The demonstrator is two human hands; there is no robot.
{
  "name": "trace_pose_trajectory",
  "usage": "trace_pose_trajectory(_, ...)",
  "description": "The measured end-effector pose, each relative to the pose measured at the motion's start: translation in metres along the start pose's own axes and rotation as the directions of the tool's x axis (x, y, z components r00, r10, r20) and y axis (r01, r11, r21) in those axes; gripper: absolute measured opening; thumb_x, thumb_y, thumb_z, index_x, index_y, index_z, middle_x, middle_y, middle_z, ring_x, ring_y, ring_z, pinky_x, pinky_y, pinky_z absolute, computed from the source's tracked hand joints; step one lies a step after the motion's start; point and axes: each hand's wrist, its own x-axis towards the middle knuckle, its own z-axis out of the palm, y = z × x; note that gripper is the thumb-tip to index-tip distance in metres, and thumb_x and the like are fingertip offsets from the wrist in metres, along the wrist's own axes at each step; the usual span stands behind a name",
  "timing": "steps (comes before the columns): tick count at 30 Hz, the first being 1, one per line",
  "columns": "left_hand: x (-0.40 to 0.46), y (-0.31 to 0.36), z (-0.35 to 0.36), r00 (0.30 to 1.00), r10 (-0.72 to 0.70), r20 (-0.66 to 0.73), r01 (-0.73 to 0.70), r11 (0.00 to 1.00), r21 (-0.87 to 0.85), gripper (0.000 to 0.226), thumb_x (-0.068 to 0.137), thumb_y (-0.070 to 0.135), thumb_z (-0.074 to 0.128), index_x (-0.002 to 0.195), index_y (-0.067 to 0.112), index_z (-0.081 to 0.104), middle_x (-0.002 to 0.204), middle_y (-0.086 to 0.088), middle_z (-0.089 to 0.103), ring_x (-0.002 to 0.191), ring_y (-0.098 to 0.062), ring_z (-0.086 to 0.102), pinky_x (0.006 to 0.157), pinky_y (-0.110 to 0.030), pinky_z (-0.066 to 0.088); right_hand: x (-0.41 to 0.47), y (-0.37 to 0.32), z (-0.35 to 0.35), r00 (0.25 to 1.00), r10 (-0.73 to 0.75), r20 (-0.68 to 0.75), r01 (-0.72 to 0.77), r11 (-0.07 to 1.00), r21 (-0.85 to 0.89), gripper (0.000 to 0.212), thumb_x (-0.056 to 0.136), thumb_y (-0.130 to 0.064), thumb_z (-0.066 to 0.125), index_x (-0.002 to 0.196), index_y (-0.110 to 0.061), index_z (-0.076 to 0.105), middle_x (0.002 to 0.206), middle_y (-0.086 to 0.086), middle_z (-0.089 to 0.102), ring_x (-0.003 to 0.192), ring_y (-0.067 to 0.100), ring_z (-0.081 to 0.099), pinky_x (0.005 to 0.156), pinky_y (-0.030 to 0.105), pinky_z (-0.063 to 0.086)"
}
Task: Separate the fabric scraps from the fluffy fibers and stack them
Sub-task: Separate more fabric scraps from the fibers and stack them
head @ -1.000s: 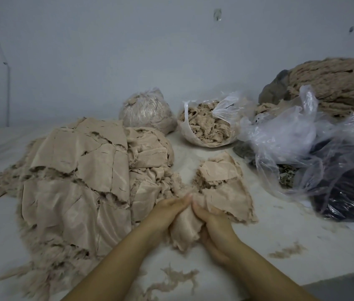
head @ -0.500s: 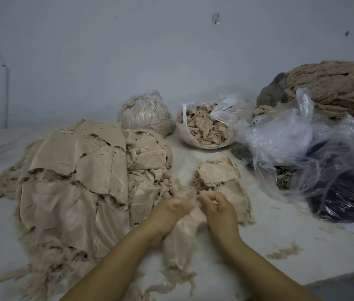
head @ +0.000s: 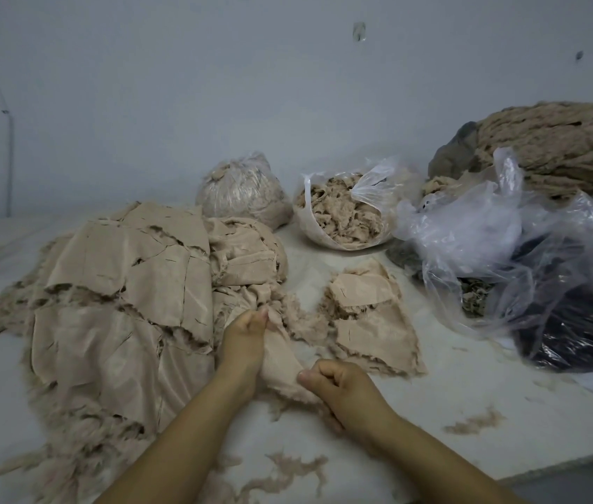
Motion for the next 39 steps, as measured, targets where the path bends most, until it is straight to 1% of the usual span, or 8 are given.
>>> trace_pose_trajectory(12,0.025,0.0,-0.031,0.995,0.07,-0.075,-0.057,0.986,0.157,0.027,0.099,0.022,0.046,0.077,0.009,0.054,0.07,-0.002,0.054,0.066,-0.015,0.047,0.054,-0.018,0.04,-0.015,0.008,-0.033,1.0,-0.001,-0.012,-0.002,0.974,-0.228,0.04,0.086,-0.037,0.068,0.052,-0.018,0.06,0.039,-0.007,0.048,0.031,0.004,0.04,0.038,0.016,0.03)
trace_pose_trajectory(16,0.011,0.007,-0.012,0.999,-0.026,0.041,0.024,0.999,0.039,0.029,0.1,0.028,0.044,0.083,0.011,0.061,0.079,-0.008,0.066,0.072,-0.022,0.061,0.072,-0.031,0.051,-0.01,0.0,-0.026,0.999,0.0,0.036,0.014,0.926,-0.377,0.054,0.069,-0.074,0.051,0.093,-0.031,0.073,0.088,-0.015,0.069,0.077,-0.005,0.06,0.069,0.014,0.043)
trace_pose_trajectory(18,0.0,0.01,0.003,0.989,-0.127,0.082,0.138,0.98,-0.141,0.025,0.099,0.028,0.048,0.086,0.014,0.064,0.079,-0.009,0.069,0.073,-0.025,0.065,0.075,-0.041,0.054,-0.004,-0.006,-0.015,0.998,0.068,-0.014,-0.07,0.988,-0.139,0.06,0.065,-0.07,0.059,0.111,-0.031,0.067,0.102,-0.015,0.065,0.079,-0.007,0.059,0.068,0.01,0.042)
trace_pose_trajectory(22,-0.009,0.011,0.017,0.97,-0.151,0.188,0.198,0.944,-0.264,0.025,0.098,0.026,0.049,0.099,0.005,0.062,0.092,-0.018,0.069,0.084,-0.031,0.066,0.08,-0.045,0.055,0.004,-0.006,-0.004,0.984,0.164,-0.071,-0.121,0.903,0.412,0.044,0.07,-0.034,0.076,0.097,-0.001,0.066,0.093,0.017,0.069,0.084,0.028,0.064,0.083,0.044,0.052)
trace_pose_trajectory(26,-0.009,0.007,0.017,0.986,-0.043,0.163,0.062,0.992,-0.109,0.013,0.095,0.018,0.055,0.088,0.008,0.053,0.068,-0.009,0.06,0.052,-0.018,0.056,0.045,-0.027,0.045,0.015,-0.001,-0.021,0.911,0.216,-0.351,0.029,0.816,0.578,0.016,0.087,-0.011,0.065,0.096,0.002,0.062,0.091,0.021,0.068,0.082,0.035,0.067,0.073,0.052,0.056)
trace_pose_trajectory(33,-0.01,0.003,0.056,0.944,0.029,0.329,-0.029,1.0,-0.006,0.013,0.094,0.011,0.054,0.101,0.02,0.047,0.059,-0.004,0.064,0.044,-0.011,0.059,0.044,-0.02,0.048,0.046,0.001,-0.087,0.754,0.028,-0.656,0.038,0.996,0.086,0.013,0.082,-0.027,0.072,0.081,-0.015,0.069,0.077,0.006,0.065,0.076,0.024,0.06,0.074,0.037,0.049)
trace_pose_trajectory(36,-0.003,-0.01,0.066,0.945,-0.065,0.322,0.012,0.986,0.165,0.009,0.094,0.019,0.054,0.103,0.02,0.051,0.078,-0.01,0.067,0.062,-0.018,0.063,0.058,-0.029,0.051,0.05,0.0,-0.11,0.75,0.008,-0.661,-0.127,0.983,-0.132,0.024,0.083,-0.034,0.071,0.097,-0.016,0.064,0.085,0.001,0.063,0.08,0.019,0.06,0.07,0.03,0.045)
trace_pose_trajectory(39,0.007,-0.024,0.049,0.969,0.121,0.213,-0.206,0.876,0.437,0.002,0.094,0.021,0.054,0.093,0.022,0.055,0.09,0.002,0.062,0.089,-0.022,0.062,0.073,-0.031,0.048,0.04,0.006,-0.113,0.722,-0.14,-0.678,-0.15,0.925,-0.35,0.015,0.088,-0.034,0.064,0.095,-0.022,0.058,0.09,0.0,0.059,0.082,0.018,0.058,0.068,0.028,0.039)
